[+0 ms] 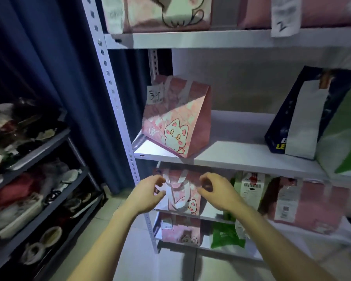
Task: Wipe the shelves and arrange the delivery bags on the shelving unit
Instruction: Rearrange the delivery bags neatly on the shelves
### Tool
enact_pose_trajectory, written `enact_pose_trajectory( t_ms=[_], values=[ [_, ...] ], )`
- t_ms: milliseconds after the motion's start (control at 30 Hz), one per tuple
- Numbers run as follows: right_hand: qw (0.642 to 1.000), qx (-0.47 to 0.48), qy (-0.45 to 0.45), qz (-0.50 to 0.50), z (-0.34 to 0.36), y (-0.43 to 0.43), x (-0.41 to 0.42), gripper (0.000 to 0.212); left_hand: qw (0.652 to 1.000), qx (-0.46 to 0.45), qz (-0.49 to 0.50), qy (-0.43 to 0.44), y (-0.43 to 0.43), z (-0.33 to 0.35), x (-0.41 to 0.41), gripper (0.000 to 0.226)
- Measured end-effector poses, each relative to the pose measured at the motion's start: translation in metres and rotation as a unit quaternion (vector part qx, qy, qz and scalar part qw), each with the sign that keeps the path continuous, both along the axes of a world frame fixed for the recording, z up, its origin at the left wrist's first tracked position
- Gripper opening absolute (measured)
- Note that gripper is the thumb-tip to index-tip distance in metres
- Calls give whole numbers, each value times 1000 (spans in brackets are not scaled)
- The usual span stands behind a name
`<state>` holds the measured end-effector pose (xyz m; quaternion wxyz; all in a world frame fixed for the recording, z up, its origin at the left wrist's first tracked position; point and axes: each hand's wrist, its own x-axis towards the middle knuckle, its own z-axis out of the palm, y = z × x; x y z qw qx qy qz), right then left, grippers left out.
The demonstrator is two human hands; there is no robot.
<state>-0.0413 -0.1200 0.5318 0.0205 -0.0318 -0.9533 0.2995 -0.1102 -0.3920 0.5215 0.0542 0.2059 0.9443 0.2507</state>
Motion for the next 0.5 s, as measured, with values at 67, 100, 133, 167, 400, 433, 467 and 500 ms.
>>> enact_pose_trajectory(
  t_ms=[67,100,133,167,400,433,467,500],
  values=[
    [998,40,-35,21,7,2,13,40,999,-39,-10,-8,-6,17,10,38],
    [997,53,-47,28,11,3,18,40,998,-53,-11,-8,-7,26,15,37],
    [996,62,-54,33,15,4,23,39,998,-60,-12,-11,-8,34,20,37],
    [996,67,-57,36,18,5,28,39,998,-66,-13,-14,-8,41,25,37],
    [998,40,-17,54,44,5,53,34,998,-65,4,-4,1,79,61,37],
    [998,35,-11,55,46,4,55,33,998,-68,5,-3,3,83,66,37],
    [998,31,-7,53,48,3,58,32,998,-65,8,-1,4,87,70,36],
    [998,26,-2,50,49,2,59,31,998,-61,10,3,6,89,72,36]
  ],
)
